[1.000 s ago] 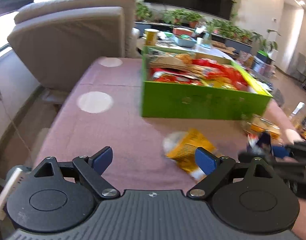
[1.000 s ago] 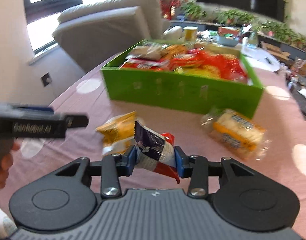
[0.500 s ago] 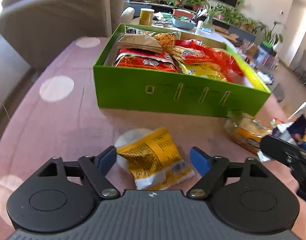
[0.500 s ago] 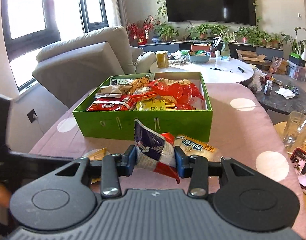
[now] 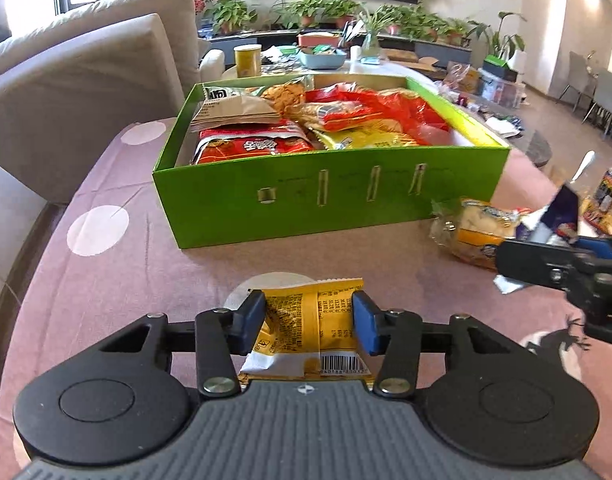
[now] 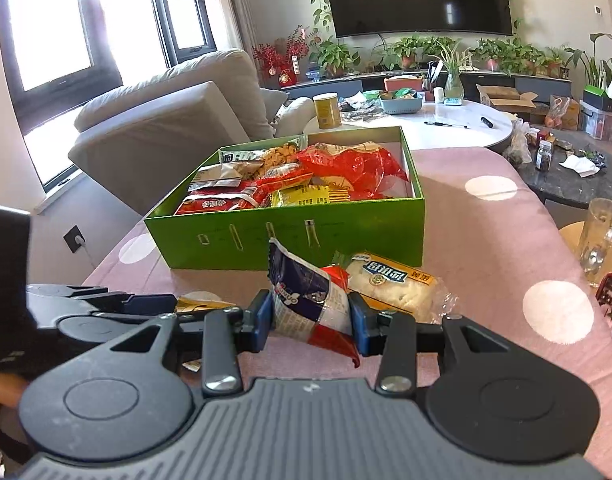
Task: Organize snacks
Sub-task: 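Carry both packets over the green box and open both grippers to drop them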
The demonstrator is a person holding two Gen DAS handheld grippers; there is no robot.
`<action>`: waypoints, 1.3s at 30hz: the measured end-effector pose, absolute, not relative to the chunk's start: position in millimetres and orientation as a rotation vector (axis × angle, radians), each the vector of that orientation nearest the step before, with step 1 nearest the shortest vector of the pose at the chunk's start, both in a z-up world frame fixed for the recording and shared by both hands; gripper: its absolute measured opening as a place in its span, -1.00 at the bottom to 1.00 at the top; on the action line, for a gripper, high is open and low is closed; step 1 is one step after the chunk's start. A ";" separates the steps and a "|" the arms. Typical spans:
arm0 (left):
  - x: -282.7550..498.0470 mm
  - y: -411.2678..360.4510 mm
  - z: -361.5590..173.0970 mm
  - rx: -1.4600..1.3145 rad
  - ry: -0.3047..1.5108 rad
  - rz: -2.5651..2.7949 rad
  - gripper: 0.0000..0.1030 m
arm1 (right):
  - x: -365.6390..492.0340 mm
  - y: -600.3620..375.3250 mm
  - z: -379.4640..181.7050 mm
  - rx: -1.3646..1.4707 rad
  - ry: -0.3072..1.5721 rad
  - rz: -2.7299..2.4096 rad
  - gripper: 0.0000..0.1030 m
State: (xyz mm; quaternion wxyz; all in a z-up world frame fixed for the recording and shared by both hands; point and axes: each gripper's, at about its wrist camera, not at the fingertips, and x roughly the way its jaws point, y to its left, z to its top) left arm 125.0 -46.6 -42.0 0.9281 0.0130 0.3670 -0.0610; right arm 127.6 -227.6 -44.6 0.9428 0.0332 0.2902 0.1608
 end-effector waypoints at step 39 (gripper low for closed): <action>149.3 -65.2 37.7 0.054 0.537 -0.195 -0.15 | 176.8 -237.7 6.8 0.099 0.456 0.308 0.21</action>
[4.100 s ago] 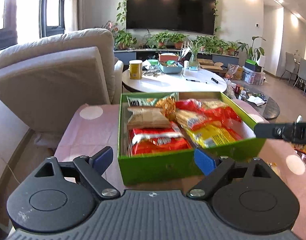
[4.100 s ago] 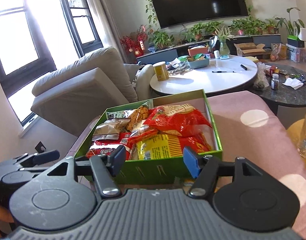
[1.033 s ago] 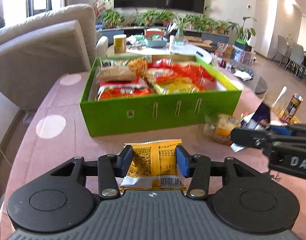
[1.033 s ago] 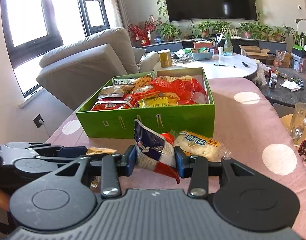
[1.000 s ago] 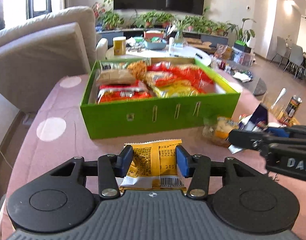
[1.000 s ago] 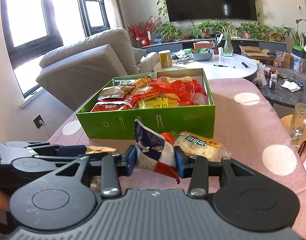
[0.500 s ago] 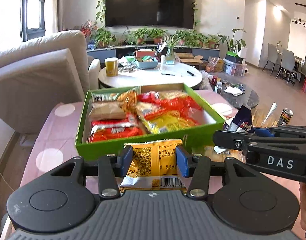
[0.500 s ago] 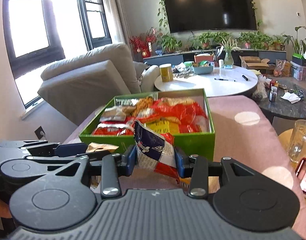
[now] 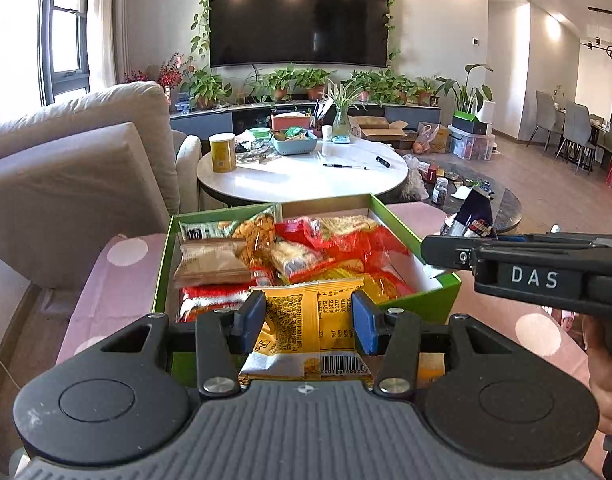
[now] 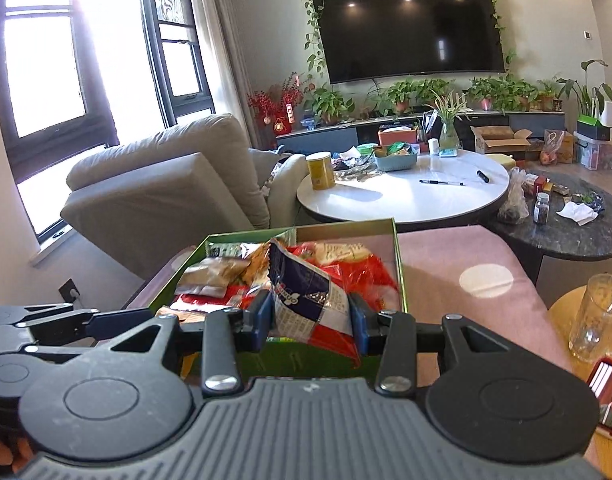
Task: Organize snacks
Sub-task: 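Carry both packets over the green box and open both grippers to drop them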
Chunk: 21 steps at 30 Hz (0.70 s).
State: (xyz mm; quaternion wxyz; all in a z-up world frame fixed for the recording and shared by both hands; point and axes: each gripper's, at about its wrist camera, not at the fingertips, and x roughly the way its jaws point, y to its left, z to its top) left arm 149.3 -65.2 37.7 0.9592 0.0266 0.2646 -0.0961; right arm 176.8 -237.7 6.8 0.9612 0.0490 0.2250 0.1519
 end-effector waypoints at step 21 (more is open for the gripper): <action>202.4 -74.2 39.9 0.058 0.539 -0.188 -0.14 | 225.9 -247.3 -8.3 0.112 0.528 0.276 0.22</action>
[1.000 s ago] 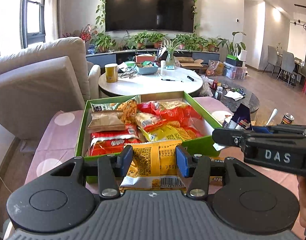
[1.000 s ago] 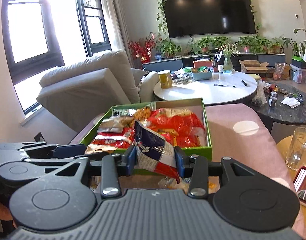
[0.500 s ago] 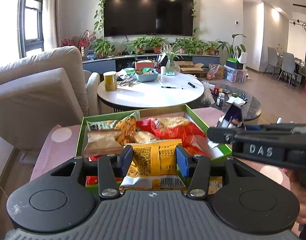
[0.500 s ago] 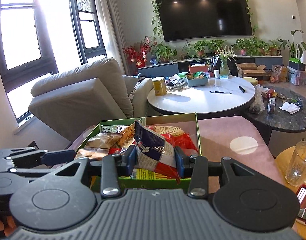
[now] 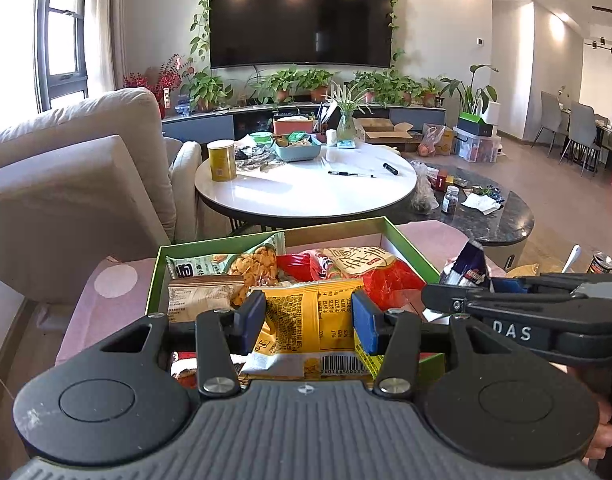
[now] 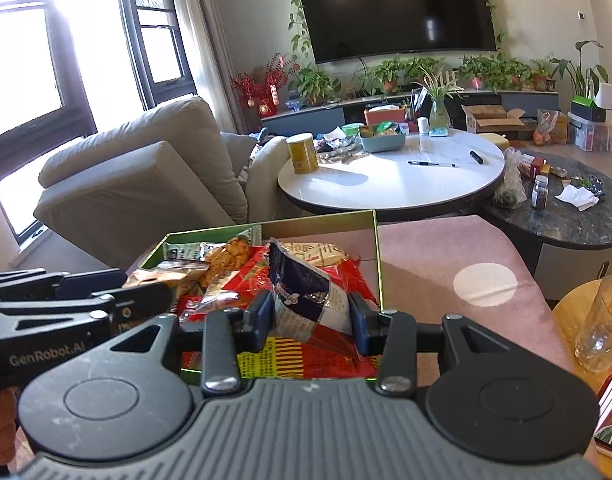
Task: Organize snacks
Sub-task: 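Carry both packets over the green box and open both grippers to drop them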
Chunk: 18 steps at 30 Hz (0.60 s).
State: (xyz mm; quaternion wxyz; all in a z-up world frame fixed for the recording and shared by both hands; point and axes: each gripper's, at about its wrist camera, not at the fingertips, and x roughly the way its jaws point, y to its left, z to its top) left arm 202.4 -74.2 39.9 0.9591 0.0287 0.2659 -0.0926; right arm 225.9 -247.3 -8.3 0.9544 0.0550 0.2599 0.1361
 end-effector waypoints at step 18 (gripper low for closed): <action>220.6 -101.0 27.5 0.062 0.571 -0.263 -0.14 | 229.4 -274.2 -7.5 0.233 0.503 0.194 0.24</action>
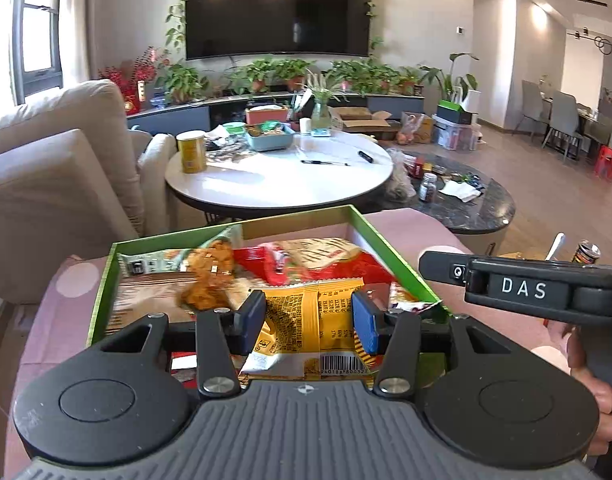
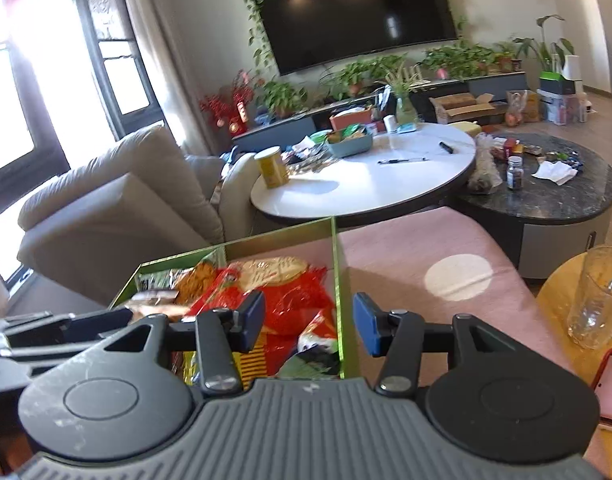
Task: Organize snacks
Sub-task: 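Carry both packets over the green box and open both grippers to drop them, then grasp the round pastry packet with the left gripper while the right approaches the wrapped bread roll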
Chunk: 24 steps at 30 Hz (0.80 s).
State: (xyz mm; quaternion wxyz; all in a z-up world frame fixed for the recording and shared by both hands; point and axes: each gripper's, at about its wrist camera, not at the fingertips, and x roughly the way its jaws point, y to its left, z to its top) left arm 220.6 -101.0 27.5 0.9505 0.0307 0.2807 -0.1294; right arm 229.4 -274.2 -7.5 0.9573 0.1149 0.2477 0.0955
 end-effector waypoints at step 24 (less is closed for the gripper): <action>225.4 -111.5 17.1 0.062 0.544 -0.228 0.44 | 225.5 -293.0 -11.8 0.283 0.494 0.172 0.24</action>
